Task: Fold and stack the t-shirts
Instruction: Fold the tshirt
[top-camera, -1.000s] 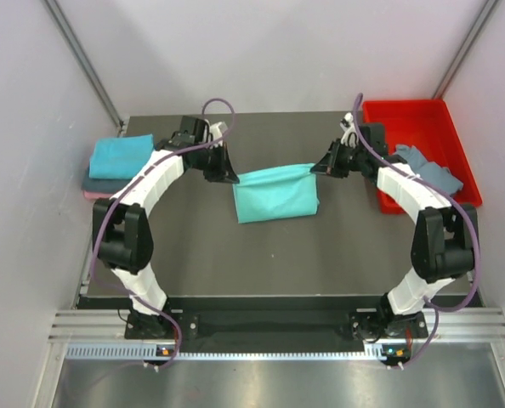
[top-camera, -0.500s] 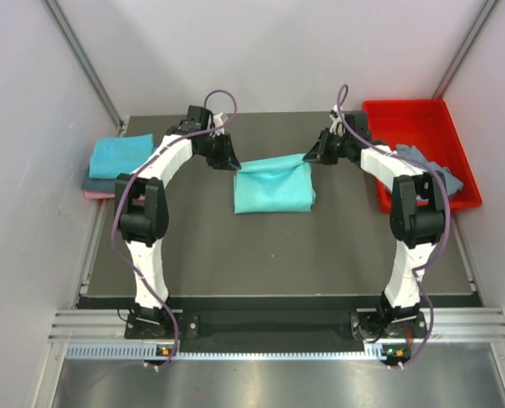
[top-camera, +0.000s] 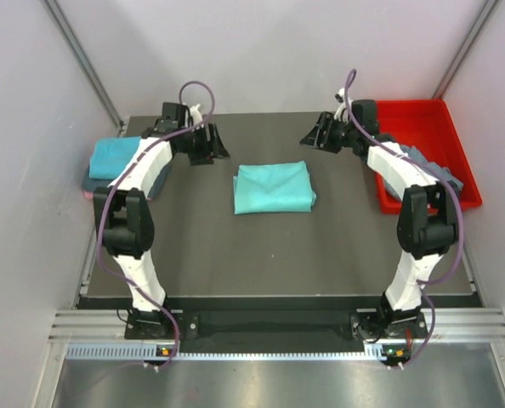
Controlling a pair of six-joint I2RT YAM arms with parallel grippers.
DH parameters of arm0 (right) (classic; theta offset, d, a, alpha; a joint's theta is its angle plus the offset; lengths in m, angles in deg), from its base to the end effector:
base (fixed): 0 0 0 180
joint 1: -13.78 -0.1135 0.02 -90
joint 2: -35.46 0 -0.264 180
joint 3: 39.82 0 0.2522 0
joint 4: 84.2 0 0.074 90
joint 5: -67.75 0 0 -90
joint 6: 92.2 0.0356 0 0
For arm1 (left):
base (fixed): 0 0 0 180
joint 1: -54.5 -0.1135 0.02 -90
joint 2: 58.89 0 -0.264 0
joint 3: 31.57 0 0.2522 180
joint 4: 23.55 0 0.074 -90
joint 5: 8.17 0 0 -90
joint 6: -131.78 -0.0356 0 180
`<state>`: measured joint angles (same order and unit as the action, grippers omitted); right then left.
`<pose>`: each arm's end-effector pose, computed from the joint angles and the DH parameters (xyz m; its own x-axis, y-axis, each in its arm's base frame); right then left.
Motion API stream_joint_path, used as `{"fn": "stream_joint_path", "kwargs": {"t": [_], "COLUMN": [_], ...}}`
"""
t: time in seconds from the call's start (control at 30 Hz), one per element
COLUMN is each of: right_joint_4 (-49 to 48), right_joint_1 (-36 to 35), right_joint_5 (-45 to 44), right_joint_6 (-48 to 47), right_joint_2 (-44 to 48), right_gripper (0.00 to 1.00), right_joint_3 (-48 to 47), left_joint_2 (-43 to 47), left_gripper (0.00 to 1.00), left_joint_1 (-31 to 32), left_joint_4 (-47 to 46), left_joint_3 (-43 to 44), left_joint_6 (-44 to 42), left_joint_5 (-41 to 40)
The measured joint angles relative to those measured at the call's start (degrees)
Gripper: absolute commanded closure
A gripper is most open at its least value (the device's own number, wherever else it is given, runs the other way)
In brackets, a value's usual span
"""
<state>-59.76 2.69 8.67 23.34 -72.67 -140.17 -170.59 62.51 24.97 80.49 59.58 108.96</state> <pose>0.4287 0.1027 0.2745 -0.7272 0.2344 -0.6452 -0.3082 0.7284 0.6119 0.4337 -0.0774 0.2816 -0.8324 -0.1576 -0.5313 0.1793 0.8305 -0.5274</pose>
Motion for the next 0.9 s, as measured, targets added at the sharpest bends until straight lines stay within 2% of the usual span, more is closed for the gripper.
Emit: {"fn": "stream_joint_path", "kwargs": {"t": [0.13,0.3,0.9], "right_joint_4": [-2.1,-1.4,-1.3], "right_joint_1": [-0.6,-2.1,-6.3], "right_joint_5": [1.3,2.0,2.8], "right_joint_6": [0.9,1.3,1.3], "right_joint_2": [2.1,1.3,-7.3], "right_gripper": [0.48,0.48,0.48], "right_joint_3": [3.7,9.7,11.0], "left_joint_2": [4.0,1.7,-10.4], "left_gripper": [0.27,0.27,0.28], "left_joint_1": [-2.6,-4.8,-4.7], "left_joint_4": [-1.0,-1.7,-8.7], "left_joint_3": [-9.0,-15.5,-15.8], "left_joint_6": [3.0,6.6,13.8], "left_joint_5": [4.7,9.6,18.9]}}
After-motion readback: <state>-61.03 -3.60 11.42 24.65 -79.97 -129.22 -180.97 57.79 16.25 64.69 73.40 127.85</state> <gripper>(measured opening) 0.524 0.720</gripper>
